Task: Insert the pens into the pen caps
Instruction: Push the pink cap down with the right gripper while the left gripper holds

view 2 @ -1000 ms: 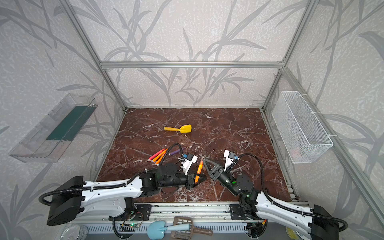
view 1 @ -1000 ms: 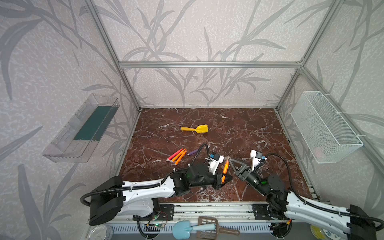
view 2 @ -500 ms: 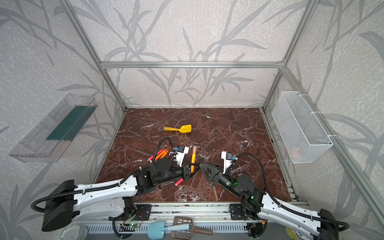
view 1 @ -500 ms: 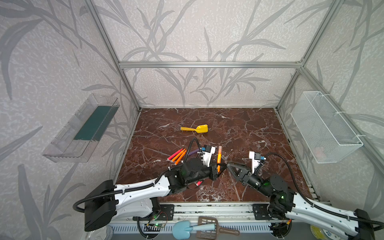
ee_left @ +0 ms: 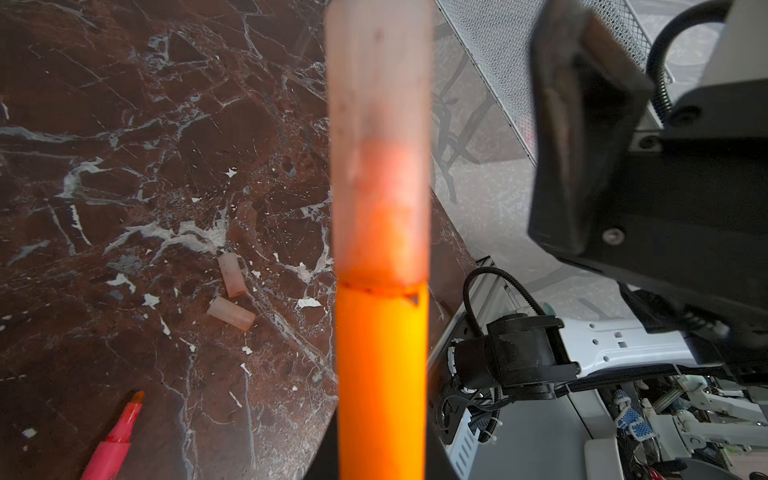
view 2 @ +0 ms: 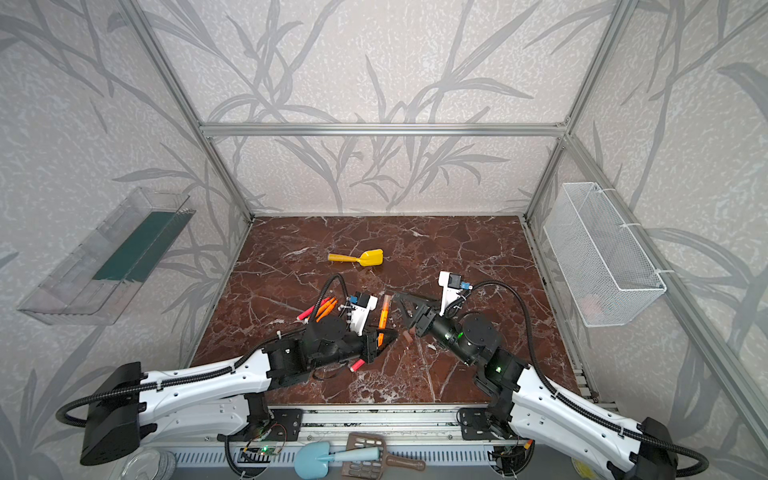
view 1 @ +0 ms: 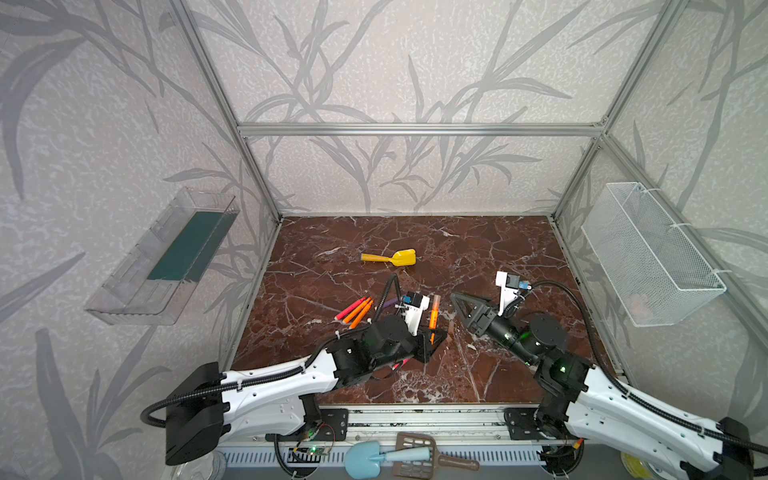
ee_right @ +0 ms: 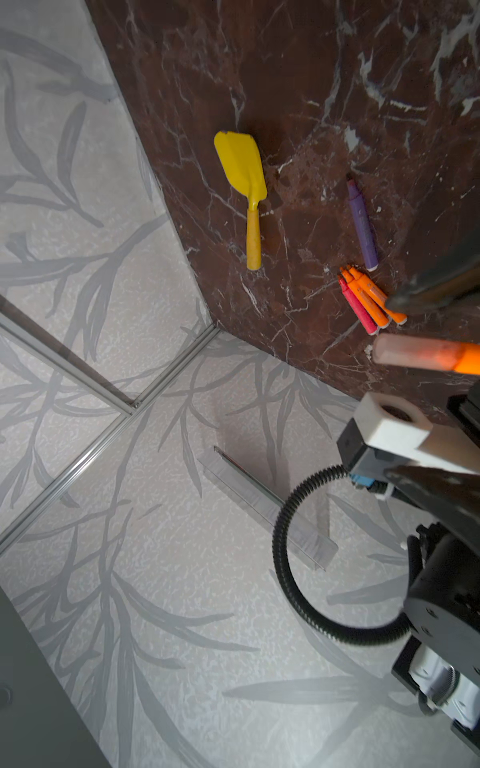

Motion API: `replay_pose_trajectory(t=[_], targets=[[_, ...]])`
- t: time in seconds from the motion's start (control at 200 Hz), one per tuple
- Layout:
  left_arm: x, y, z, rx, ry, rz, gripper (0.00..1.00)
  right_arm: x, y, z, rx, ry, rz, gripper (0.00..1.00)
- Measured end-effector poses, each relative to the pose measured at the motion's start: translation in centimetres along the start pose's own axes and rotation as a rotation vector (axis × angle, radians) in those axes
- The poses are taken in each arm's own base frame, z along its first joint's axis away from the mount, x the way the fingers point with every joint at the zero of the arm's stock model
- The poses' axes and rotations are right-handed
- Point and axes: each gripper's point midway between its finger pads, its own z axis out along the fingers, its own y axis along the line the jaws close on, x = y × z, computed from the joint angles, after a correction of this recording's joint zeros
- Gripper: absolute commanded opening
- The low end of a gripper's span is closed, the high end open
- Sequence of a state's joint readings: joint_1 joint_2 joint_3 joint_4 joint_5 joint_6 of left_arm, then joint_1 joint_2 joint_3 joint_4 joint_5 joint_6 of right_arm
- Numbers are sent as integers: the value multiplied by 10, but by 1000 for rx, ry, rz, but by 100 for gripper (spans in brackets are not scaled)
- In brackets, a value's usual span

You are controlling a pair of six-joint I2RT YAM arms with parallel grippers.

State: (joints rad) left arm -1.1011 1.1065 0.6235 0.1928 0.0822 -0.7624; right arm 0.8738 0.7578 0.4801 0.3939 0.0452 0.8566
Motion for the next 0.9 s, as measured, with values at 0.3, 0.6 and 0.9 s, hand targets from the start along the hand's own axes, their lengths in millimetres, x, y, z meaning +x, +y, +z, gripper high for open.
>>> replay_pose_trajectory(t=[0.3,0.6,0.9], targets=[[-1,-2,6,-18,22,31,0,17,-8,22,43,109,5,50],[4,2,13,-41,48,38,0,26,-15,28,61,148,9,38],[5,2,13,-41,50,39,0,30,-20,33,83,169,11,25]])
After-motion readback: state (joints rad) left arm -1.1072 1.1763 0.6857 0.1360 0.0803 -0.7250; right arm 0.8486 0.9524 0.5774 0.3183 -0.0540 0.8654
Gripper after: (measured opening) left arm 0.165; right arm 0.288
